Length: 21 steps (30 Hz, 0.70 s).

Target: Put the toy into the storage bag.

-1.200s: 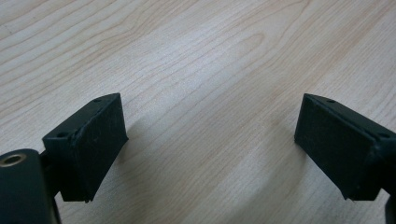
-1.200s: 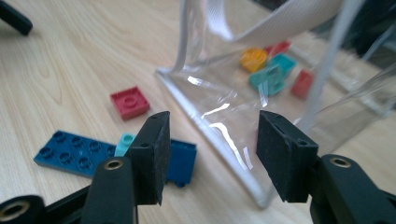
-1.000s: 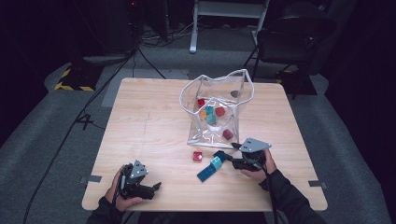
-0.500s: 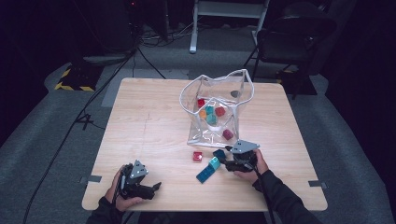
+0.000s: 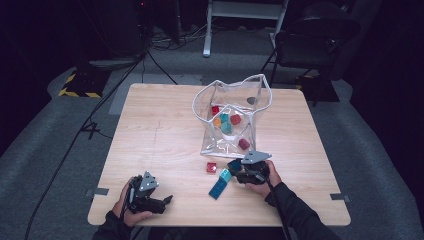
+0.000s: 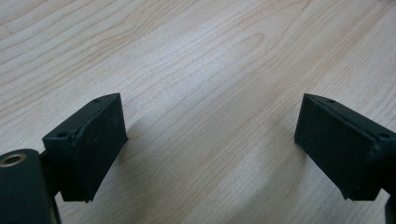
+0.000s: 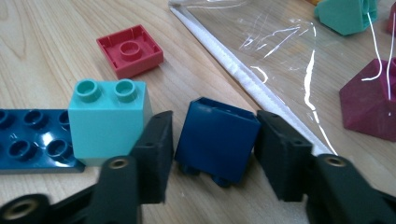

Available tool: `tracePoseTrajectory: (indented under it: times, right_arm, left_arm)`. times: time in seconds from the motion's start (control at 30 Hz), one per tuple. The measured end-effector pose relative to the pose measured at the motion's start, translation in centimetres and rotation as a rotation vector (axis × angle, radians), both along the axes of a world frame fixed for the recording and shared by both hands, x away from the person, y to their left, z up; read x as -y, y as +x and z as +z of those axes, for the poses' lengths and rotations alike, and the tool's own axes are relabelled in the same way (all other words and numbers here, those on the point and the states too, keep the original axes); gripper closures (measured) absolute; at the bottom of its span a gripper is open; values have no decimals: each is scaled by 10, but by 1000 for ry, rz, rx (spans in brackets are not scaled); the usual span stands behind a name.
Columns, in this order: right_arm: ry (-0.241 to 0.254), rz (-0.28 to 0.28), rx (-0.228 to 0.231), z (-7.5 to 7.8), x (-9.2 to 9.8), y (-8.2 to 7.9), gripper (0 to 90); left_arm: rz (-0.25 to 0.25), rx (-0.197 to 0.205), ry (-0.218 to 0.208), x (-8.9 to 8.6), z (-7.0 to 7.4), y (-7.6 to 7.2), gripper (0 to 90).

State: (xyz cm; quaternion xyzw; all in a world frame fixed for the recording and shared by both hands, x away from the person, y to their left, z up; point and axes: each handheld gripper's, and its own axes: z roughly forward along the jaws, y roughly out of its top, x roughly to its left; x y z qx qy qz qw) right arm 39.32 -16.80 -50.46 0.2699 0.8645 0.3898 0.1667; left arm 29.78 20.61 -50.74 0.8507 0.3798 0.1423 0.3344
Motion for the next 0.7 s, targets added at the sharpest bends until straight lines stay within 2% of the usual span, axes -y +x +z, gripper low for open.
tracePoseTrajectory:
  times: [0.03,0.1,0.27,0.5,0.7]
  right_arm:
    - [1,-10,1,0,1,0,569]
    - [11,-9,1,1,3,0,588]
    - [31,-10,11,5,9,-2,590]
    - [51,4,53,21,23,-13,590]
    - [85,19,45,30,39,-17,591]
  left_arm:
    - [0,0,0,0,0,0,93]
    - [-1,1,1,0,0,0,93]
    - [0,2,2,0,0,0,94]
    - [0,2,1,0,0,0,94]
    - [0,2,1,0,0,0,94]
